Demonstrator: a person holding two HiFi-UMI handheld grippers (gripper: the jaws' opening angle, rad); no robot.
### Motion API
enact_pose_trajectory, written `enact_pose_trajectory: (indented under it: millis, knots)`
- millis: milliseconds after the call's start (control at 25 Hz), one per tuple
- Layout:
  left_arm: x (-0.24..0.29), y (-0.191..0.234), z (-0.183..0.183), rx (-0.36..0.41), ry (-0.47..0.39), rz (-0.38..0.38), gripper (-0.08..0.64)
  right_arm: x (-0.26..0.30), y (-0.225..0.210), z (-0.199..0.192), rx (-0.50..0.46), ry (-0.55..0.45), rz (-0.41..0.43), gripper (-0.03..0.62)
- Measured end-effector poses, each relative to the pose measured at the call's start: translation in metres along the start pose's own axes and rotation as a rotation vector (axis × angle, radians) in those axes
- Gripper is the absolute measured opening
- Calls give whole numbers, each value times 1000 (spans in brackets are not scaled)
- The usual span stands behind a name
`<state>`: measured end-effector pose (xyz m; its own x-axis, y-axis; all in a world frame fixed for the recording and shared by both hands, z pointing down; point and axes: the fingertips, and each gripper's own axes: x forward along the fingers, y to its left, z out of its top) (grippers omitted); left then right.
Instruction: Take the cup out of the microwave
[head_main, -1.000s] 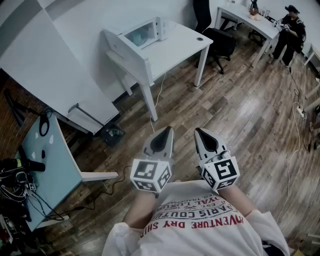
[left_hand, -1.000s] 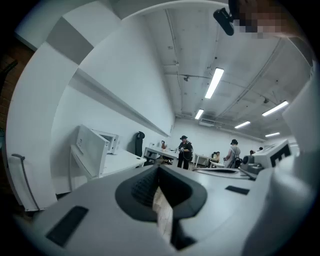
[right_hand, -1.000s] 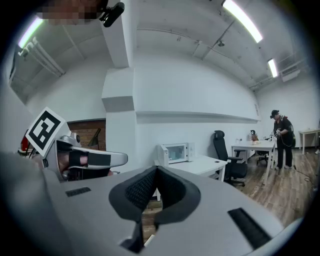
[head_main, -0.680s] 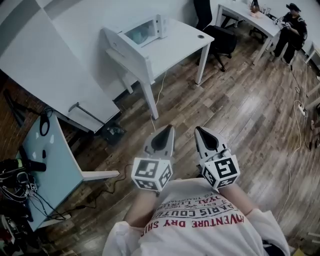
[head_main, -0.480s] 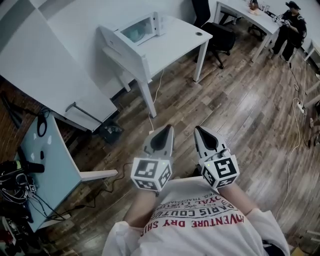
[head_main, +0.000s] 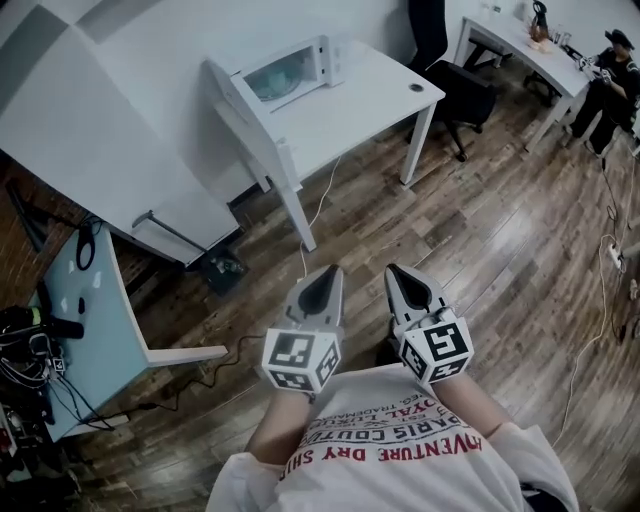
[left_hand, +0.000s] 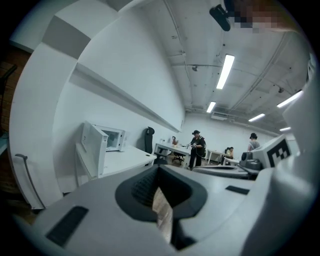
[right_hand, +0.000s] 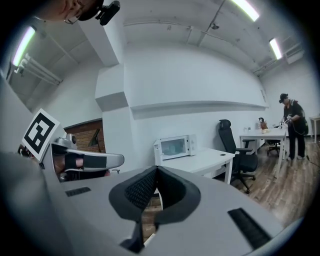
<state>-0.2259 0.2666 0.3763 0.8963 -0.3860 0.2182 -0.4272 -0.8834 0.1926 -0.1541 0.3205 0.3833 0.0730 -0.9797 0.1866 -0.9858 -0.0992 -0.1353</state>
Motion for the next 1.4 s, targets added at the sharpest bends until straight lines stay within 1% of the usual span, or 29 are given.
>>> enact_pose_trajectory:
  millis: [240, 440, 600, 720, 800, 960, 1120, 1240, 1400]
  knots:
    - [78, -15, 14, -21, 3, 89, 8, 35, -80, 24, -8, 18, 91, 11]
    - [139, -27, 26, -55, 2, 140, 8, 54, -145, 43, -23, 33, 132, 9]
    - [182, -37, 29, -82, 1, 159, 8, 61, -190, 52, -31, 47, 148, 11]
    - [209, -45, 32, -60, 13, 152, 8, 68, -216, 57, -24, 44, 148, 11]
    - [224, -42, 36, -45, 18, 149, 8, 77, -227, 59, -33, 42, 149, 11]
    - [254, -20, 37, -48, 32, 157, 8, 106, -241, 58, -41, 53, 148, 9]
    - [288, 11, 38, -70, 44, 137, 8, 148, -253, 58, -43, 66, 134, 11]
    - [318, 40, 52, -75, 37, 118, 8, 190, -258, 65, -51, 66, 130, 11]
    - [353, 87, 81, -44, 23, 106, 8, 252, -259, 76, -55, 72, 135, 9]
